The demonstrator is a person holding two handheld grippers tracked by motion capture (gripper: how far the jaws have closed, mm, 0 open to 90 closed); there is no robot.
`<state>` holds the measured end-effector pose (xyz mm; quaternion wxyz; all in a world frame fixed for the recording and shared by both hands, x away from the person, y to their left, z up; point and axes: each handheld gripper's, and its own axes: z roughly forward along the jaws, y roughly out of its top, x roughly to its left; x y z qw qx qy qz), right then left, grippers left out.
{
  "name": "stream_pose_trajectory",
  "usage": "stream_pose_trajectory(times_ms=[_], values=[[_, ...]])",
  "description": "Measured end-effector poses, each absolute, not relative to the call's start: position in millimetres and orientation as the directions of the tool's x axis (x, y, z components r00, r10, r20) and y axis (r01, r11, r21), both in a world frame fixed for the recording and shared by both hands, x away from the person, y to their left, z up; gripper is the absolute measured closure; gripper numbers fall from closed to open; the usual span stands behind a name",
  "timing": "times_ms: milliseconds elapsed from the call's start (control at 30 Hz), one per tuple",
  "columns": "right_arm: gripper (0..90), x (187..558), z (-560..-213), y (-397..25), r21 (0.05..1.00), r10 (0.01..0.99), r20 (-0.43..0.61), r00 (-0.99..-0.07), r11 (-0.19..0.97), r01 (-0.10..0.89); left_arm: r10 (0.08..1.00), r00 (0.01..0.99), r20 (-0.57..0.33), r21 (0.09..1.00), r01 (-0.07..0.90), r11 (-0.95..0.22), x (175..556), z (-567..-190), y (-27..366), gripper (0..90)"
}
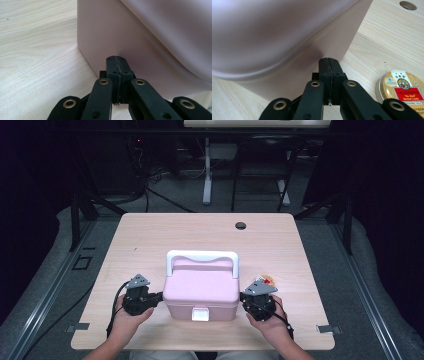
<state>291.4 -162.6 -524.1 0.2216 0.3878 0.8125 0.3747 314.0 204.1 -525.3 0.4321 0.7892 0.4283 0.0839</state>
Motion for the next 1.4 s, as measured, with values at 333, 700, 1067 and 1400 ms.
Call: stream_pose_trajectory(times_ms=[333,700,1067,1400], values=[[88.3,290,-524,-165,0.772,0.772,-0.093,-0.629,0.454,0.444,0.721,0.653,-0.233,0.735,0.604,-0.309,321,-522,209,86.5],[77.6,296,-507,-176,0.761,0.729,-0.050,-0.683,0.471,0.447,0.703,0.678,-0.215,0.745,0.580,-0.331,323,-503,216,77.8],[66.4,296,-485,-183,0.763,0.717,-0.039,-0.696,0.471,0.443,0.707,0.680,-0.195,0.755,0.564,-0.334,325,-479,223,66.0],[56.3,302,-468,-192,0.787,0.700,0.016,-0.714,0.431,0.441,0.699,0.690,-0.187,0.759,0.553,-0.344,329,-463,230,53.6]])
